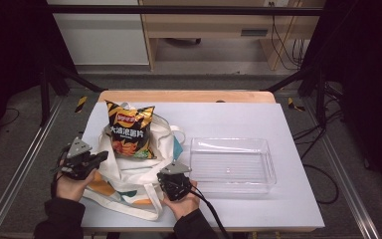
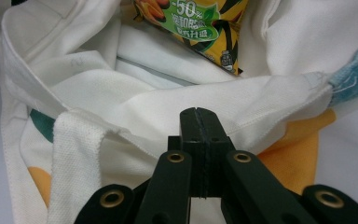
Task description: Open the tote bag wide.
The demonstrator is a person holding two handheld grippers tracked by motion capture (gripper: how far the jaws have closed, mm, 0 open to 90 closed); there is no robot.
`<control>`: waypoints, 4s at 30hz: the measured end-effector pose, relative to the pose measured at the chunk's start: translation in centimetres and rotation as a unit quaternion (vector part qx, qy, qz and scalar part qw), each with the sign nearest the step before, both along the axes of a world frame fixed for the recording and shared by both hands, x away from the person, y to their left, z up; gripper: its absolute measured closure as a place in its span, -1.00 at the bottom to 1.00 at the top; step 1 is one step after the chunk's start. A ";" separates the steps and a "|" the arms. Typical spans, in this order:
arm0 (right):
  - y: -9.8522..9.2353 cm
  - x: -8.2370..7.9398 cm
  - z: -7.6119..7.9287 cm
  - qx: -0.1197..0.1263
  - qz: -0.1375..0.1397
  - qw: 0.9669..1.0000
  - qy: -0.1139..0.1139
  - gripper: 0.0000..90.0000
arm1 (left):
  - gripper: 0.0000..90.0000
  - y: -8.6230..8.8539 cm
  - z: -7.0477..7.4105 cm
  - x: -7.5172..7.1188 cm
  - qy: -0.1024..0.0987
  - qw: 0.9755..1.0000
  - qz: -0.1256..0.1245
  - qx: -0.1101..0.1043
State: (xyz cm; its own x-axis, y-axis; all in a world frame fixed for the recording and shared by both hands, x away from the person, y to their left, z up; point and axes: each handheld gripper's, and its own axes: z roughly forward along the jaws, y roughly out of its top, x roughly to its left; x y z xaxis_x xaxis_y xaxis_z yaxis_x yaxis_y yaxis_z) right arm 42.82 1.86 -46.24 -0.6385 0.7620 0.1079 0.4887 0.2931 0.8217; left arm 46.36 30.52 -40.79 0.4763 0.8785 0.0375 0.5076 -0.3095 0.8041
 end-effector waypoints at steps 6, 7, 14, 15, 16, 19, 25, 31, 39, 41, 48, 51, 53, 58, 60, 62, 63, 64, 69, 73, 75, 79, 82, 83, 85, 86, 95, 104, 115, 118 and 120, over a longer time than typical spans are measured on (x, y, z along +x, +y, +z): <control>-0.2 0.0 0.0 0.006 0.002 1.000 0.002 1.00 | 1.00 0.7 -2.2 2.1 0.031 0.996 0.039 0.073; -0.2 0.0 0.0 0.008 0.002 1.000 0.004 1.00 | 1.00 0.9 -2.5 2.1 0.035 0.995 0.042 0.084; -0.1 0.0 0.2 0.017 0.001 1.000 0.005 1.00 | 1.00 2.1 -4.5 2.1 0.071 0.990 0.051 0.115; -0.2 0.0 0.2 0.016 0.002 1.000 0.002 1.00 | 1.00 2.4 -4.5 2.0 0.073 0.990 0.052 0.110; -0.3 0.0 0.3 0.015 0.000 1.000 0.000 1.00 | 1.00 2.6 -4.5 1.9 0.076 0.990 0.053 0.106; -0.5 0.0 0.3 0.013 -0.006 1.000 0.002 1.00 | 1.00 3.0 -4.9 1.8 0.082 0.991 0.050 0.095; -0.7 -0.2 -0.3 0.000 -0.018 1.000 -0.002 1.00 | 1.00 3.1 -5.0 1.6 0.081 0.991 0.054 0.087; -0.7 -0.1 -1.1 -0.008 -0.026 1.000 0.008 1.00 | 1.00 3.1 -5.2 1.6 0.080 0.992 0.054 0.079; -0.2 -0.6 -1.9 -0.030 -0.037 0.999 -0.011 1.00 | 1.00 3.3 -5.3 1.5 0.077 0.994 0.054 0.063; -0.3 -0.4 -2.0 -0.030 -0.034 0.999 -0.010 1.00 | 1.00 3.3 -5.3 1.5 0.075 0.994 0.055 0.059; -0.2 -0.8 -2.3 -0.031 -0.034 0.998 -0.030 1.00 | 0.91 3.6 -4.9 1.3 0.048 0.997 0.052 0.033; -0.3 -0.8 -2.1 -0.023 -0.032 0.999 -0.034 0.96 | 0.86 3.8 -4.3 1.0 0.027 0.998 0.055 0.009; -0.4 -0.9 -1.8 -0.015 -0.032 0.999 -0.030 0.92 | 0.79 4.0 -3.9 0.8 0.013 0.998 0.059 -0.006; -0.6 -1.2 -0.5 -0.001 -0.026 0.999 -0.047 0.79 | 0.51 4.0 -2.4 0.1 -0.022 0.998 0.056 -0.032; -0.6 -1.3 -0.3 0.004 -0.025 0.998 -0.049 0.78 | 0.48 3.9 -2.0 -0.1 -0.035 0.997 0.054 -0.038; -0.8 -1.4 0.2 0.012 -0.022 0.998 -0.056 0.73 | 0.37 3.8 -1.4 -0.3 -0.047 0.996 0.052 -0.047; -0.8 -1.4 0.5 0.018 -0.020 0.998 -0.058 0.71 | 0.37 3.8 -1.1 -0.4 -0.052 0.996 0.053 -0.050; -0.9 -1.4 0.8 0.021 -0.017 0.998 -0.060 0.69 | 0.33 3.8 -0.9 -0.5 -0.058 0.995 0.053 -0.055; -1.1 -1.6 2.2 0.034 -0.010 0.996 -0.078 0.59 | 0.20 3.9 0.3 -0.6 -0.073 0.993 0.052 -0.071; -1.6 -1.6 3.2 0.042 -0.010 0.995 -0.090 0.46 | 0.16 3.8 1.6 -0.4 -0.091 0.991 0.046 -0.081; -2.2 -1.4 4.2 0.050 -0.017 0.993 -0.102 0.31 | 0.13 3.7 2.4 -0.3 -0.101 0.990 0.043 -0.086; -2.9 -1.0 5.1 0.048 -0.027 0.991 -0.119 0.17 | 0.12 3.3 3.3 0.0 -0.111 0.990 0.036 -0.084; -3.7 -0.3 5.9 0.040 -0.035 0.991 -0.123 0.04 | 0.11 3.1 3.8 0.4 -0.118 0.989 0.033 -0.084; -4.0 0.0 6.1 0.041 -0.037 0.991 -0.122 0.01 | 0.10 3.1 4.0 0.7 -0.119 0.989 0.035 -0.085; -4.9 0.7 6.6 0.044 -0.046 0.991 -0.117 -0.05 | 0.09 3.0 4.1 1.2 -0.120 0.988 0.037 -0.091; -5.2 0.9 6.7 0.046 -0.051 0.991 -0.116 -0.07 | 0.09 2.9 4.2 1.7 -0.120 0.987 0.040 -0.094; -9.6 1.9 8.4 0.046 -0.082 0.989 -0.112 -0.14 | 0.07 1.5 3.8 4.8 -0.109 0.989 0.044 -0.088; -16.0 0.0 8.7 0.031 -0.117 0.984 -0.134 -0.21 | 0.07 0.4 2.5 6.9 -0.090 0.991 0.022 -0.093; -22.3 -2.1 7.0 0.020 -0.162 0.979 -0.122 -0.25 | 0.75 -1.1 1.5 8.3 -0.044 0.995 0.027 -0.080; -23.3 -2.4 6.5 0.017 -0.169 0.978 -0.119 -0.25 | 0.88 -1.5 1.4 8.4 -0.046 0.996 0.027 -0.073; -23.6 -2.5 6.4 0.016 -0.172 0.978 -0.117 -0.25 | 0.98 -1.5 1.5 8.3 -0.046 0.996 0.032 -0.070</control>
